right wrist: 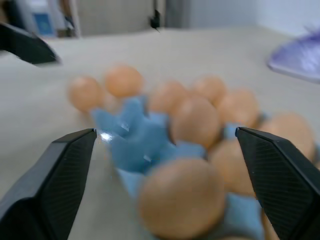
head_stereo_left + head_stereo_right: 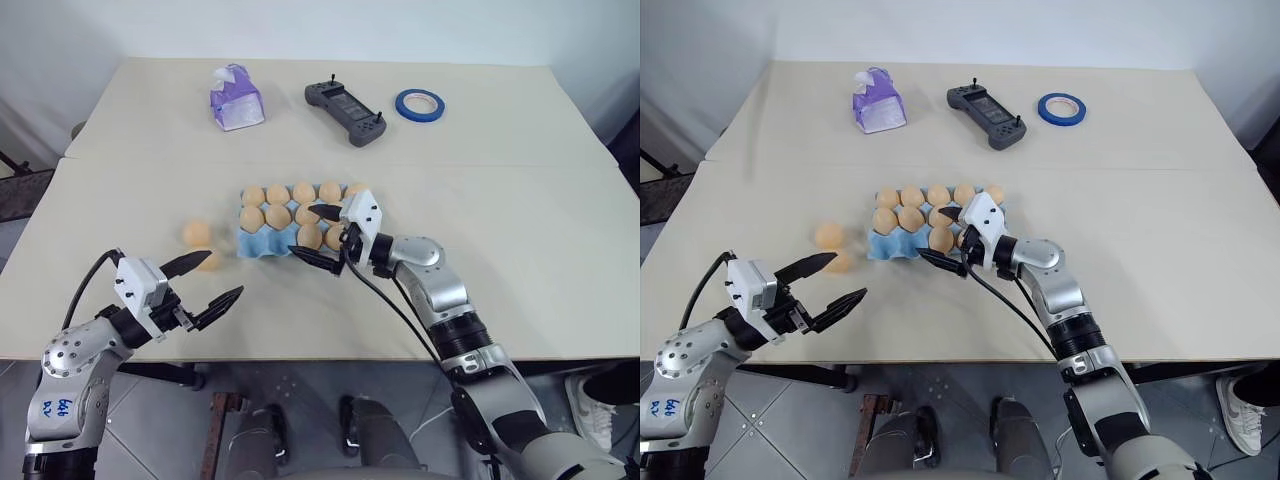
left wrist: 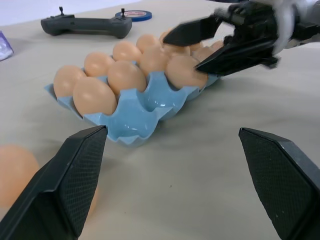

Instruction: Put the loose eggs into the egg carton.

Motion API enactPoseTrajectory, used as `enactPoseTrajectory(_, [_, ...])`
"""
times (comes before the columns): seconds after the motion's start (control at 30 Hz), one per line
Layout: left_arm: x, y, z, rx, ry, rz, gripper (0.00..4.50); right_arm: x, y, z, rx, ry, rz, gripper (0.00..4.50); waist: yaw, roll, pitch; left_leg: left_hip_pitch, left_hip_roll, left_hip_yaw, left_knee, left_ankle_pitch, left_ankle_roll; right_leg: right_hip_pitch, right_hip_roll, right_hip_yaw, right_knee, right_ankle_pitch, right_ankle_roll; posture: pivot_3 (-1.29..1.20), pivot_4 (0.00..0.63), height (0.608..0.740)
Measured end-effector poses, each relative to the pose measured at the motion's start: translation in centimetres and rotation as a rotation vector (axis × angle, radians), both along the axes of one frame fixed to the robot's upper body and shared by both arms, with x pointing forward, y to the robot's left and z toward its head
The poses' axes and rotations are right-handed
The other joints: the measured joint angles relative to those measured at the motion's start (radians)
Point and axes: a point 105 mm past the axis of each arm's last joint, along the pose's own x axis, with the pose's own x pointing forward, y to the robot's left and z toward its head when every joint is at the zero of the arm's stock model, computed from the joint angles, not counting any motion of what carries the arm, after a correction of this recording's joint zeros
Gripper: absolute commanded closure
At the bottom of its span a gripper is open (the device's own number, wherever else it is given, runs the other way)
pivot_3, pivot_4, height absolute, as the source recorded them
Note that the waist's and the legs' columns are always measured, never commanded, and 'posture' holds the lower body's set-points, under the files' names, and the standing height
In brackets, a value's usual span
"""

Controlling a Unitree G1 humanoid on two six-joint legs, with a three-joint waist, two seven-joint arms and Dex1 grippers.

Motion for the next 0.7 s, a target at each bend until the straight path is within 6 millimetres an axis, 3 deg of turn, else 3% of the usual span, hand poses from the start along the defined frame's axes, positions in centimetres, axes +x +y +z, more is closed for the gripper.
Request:
enactPoseTrajectory(0.07, [-0.1, 0.5, -0.2, -0.001, 0.006, 0.025, 0.0, -0.3, -0.9, 0.3, -0.012, -0.021, 0.008, 0.01, 0.0, 0.0, 0.0, 0.0, 0.0, 0.0, 0.001, 0.0, 0.0, 0.0, 0.0, 0.0, 0.0, 0.0, 0.0, 0.0, 0.15, 0.74])
enactPoseTrajectory(0.23, [-1.1, 3.3, -0.6, 0.006, 0.021, 0.157, 0.0, -1.3, -6.5, -0.8, -0.045, -0.028, -0.031, 0.01, 0.011, 0.0, 0.0, 0.0, 0.0, -0.001, 0.0, -0.001, 0.001, 0.001, -0.001, 0.0, -0.003, 0.0, 0.0, 0.0, 0.15, 0.74])
enactPoseTrajectory(0.33, [-1.8, 4.9, -0.9, -0.006, 0.023, 0.254, 0.0, -2.8, -8.5, -0.7, -0.01, -0.041, 0.012, 0.01, 0.01, 0.0, 0.0, 0.0, 0.0, 0.0, -0.001, -0.001, 0.001, 0.001, 0.0, 0.0, -0.003, 0.0, -0.001, 0.0, 0.15, 0.74])
enactPoseTrajectory(0.47, [-4.0, 8.6, -2.3, -0.031, 0.062, 0.45, 0.0, -4.8, -13.2, -1.8, 0.008, -0.009, -0.004, 0.01, 0.013, 0.0, 0.0, 0.001, 0.0, 0.0, -0.001, -0.002, 0.001, 0.001, 0.0, 0.0, -0.005, 0.0, -0.001, 0.0, 0.15, 0.74])
enactPoseTrajectory(0.6, [-4.3, 9.3, -2.3, -0.082, 0.052, 0.51, 0.0, -6.1, -13.7, -3.6, 0.001, 0.007, 0.028, 0.01, 0.023, 0.0, 0.0, 0.001, 0.004, -0.001, 0.005, -0.003, 0.0, 0.003, 0.004, -0.001, -0.005, 0.002, -0.004, 0.0, 0.15, 0.74])
enactPoseTrajectory(0.7, [-4.4, 9.0, -2.3, -0.085, 0.052, 0.5, 0.0, -6.3, -13.2, -3.4, 0.043, -0.034, 0.035, 0.01, 0.022, 0.0, 0.0, 0.0, 0.008, -0.001, 0.005, -0.003, 0.0, 0.006, 0.009, 0.0, -0.018, 0.006, -0.015, 0.0, 0.15, 0.74])
